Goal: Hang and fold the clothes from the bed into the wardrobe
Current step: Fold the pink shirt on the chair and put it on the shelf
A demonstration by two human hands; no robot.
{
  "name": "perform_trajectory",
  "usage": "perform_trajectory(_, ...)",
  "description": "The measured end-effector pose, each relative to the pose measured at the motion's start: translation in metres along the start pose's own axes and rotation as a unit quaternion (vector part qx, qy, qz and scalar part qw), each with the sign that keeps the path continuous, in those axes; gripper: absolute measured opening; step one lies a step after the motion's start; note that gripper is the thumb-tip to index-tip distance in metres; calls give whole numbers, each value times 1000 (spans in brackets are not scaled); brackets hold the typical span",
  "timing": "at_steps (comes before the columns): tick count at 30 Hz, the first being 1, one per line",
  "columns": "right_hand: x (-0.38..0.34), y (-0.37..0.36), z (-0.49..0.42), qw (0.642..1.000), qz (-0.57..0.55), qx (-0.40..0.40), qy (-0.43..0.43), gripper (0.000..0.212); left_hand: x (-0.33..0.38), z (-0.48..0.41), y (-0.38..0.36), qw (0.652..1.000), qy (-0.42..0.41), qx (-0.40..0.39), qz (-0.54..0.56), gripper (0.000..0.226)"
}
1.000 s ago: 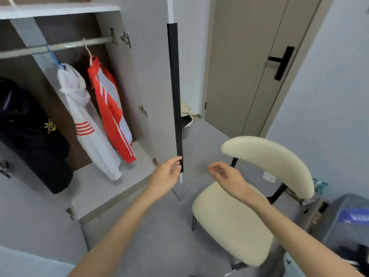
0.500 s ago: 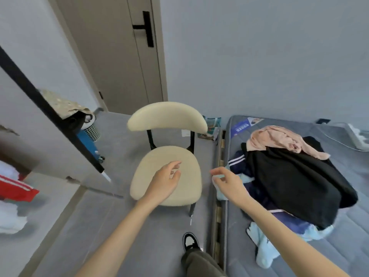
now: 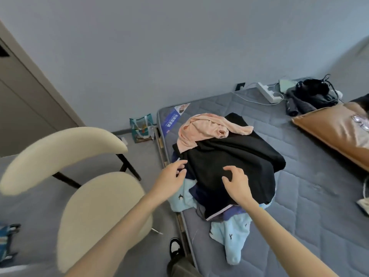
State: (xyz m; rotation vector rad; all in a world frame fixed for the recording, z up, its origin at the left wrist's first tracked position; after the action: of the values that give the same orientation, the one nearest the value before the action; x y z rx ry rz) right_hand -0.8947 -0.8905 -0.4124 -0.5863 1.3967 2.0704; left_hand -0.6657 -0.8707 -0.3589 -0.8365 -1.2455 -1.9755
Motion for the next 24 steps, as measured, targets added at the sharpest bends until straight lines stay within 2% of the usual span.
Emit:
perform_trajectory(9,78,43,-87,985,51,50,-158,63,-13,-124,-49,996,11,-91,-18,40)
perform_trajectory(14,88,42,-115,975,137,39,-169,64,-19,-173,-49,998,-24,-58,-30,46)
perform_trajectory(18,75,39,-131,971,172,74,-146,54,-9,-220,-32,996,-65,-2,-59,51)
perform_trajectory(21,63,35,-144,976,156,81,-126,50,-5,-260,-30,986,-59,4,-154,56)
perform_trajectory(24,65,32,-151,980,137,66,-125,49,-4,-293,-36,970,-42,-28,-238,59)
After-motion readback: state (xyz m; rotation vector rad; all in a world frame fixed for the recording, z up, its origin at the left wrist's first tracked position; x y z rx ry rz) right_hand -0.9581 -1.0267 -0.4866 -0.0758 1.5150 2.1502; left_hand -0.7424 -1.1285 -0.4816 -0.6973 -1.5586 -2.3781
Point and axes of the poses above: each hand's wrist, its own z-axis away from the middle knuckle, its own y-axis out of the back of the hand, x = y × z, the point moved 8 cm from there along -z, towards the middle knuckle, and after that the axes turned 9 degrees about -x, right-handed, at the moved point
